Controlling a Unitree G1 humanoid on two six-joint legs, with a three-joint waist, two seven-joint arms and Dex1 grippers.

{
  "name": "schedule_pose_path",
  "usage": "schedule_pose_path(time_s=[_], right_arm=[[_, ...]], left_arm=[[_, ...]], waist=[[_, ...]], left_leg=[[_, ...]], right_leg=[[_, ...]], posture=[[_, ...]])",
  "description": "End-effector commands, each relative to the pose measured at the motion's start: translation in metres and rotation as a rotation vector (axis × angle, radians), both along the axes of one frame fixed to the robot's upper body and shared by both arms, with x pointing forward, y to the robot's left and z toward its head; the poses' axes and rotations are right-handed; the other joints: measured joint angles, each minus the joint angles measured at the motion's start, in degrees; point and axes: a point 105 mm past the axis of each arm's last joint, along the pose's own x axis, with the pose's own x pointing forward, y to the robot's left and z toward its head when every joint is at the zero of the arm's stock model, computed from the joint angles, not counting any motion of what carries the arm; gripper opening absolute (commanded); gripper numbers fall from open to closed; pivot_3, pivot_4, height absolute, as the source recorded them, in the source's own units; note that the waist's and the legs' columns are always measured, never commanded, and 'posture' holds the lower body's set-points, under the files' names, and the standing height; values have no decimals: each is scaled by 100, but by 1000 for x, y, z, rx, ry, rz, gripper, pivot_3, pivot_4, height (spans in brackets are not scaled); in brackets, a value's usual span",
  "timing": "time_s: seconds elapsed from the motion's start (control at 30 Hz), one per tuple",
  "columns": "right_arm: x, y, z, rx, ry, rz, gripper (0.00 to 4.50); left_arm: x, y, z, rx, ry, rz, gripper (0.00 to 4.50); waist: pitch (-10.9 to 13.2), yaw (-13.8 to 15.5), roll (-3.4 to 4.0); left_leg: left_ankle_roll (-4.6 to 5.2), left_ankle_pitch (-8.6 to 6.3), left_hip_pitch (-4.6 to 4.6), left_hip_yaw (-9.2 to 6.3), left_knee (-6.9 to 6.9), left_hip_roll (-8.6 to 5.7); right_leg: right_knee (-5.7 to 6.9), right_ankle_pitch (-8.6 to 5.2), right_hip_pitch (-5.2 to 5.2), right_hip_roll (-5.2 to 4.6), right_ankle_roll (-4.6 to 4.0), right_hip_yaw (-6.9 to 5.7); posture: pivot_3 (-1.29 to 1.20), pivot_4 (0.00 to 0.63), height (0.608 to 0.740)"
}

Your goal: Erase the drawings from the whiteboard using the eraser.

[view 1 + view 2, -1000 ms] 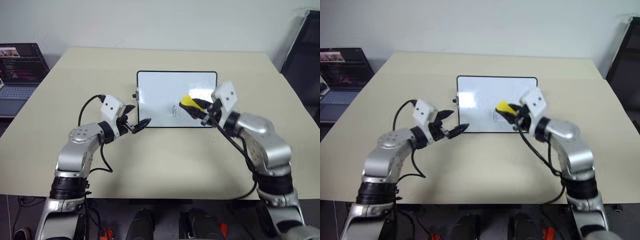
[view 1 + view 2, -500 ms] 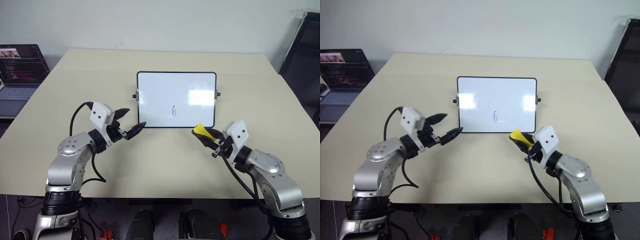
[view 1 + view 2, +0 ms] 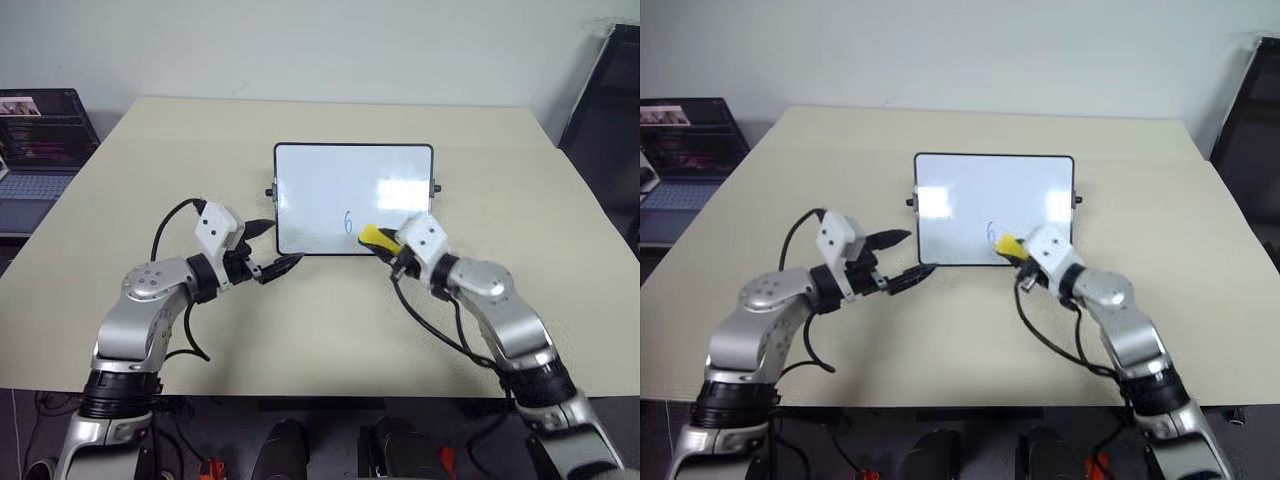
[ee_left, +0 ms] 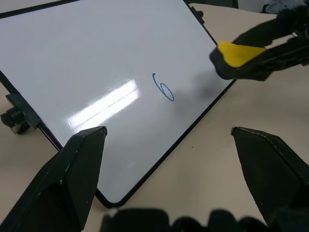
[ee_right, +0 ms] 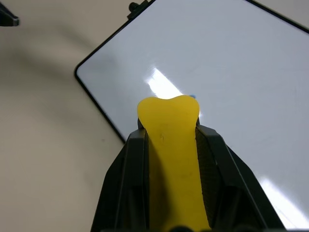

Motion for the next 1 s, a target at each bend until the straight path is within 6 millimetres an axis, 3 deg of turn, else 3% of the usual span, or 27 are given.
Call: schedule_pose_path(time_s=[0.03,0.23,0.37,0.47,0.63,0.77,0.83,1.0], right_arm=[[15,8,16,-10,-61,-14,982],[49,23,32,-86,-139,-63,982],[56,36,31,-116,-162,-54,982],[56,41,16,-176,-114,-30,981],[53,26,-16,-294,-1,-15,981],[42,25,-27,-341,54,56,980],[44,25,-21,-330,28,49,980],[67,25,19,-225,-132,-91,979]], left_arm=[[1,-1,1,44,-15,-11,4500],[0,-7,-2,73,-9,-36,4500],[0,-9,-3,80,-12,-41,4500],[0,-9,-4,82,-10,-39,4500],[0,-9,-4,83,-10,-37,4500],[0,-9,-4,81,-11,-38,4500],[0,-11,-4,80,-12,-42,4500],[0,-14,-4,78,-11,-51,4500]], waist=[[0,-2,0],[0,-4,1],[0,-4,1],[0,-3,1],[0,-1,1],[-1,5,0],[-1,1,0],[0,-18,0]], left_leg=[[0,0,0,0,0,2],[-1,0,-9,-6,0,0],[-1,-1,-11,-10,-1,1],[-1,-1,-14,-15,-1,1],[0,0,-13,-18,4,0],[0,0,-8,-23,7,0],[0,0,-4,-20,8,0],[0,1,16,-14,8,0]], right_leg=[[0,0,0,0,0,0],[2,1,-6,-3,-3,0],[1,1,-6,-4,-3,2],[1,1,-6,-4,-3,1],[3,1,-3,-5,-3,-2],[8,2,2,-5,-3,-7],[13,2,3,-5,-3,-7],[41,2,0,-4,-4,-1]], posture=[[0,150,740],[0,150,740],[0,150,740],[0,150,740],[0,150,740],[0,150,740],[0,150,740],[0,150,740]])
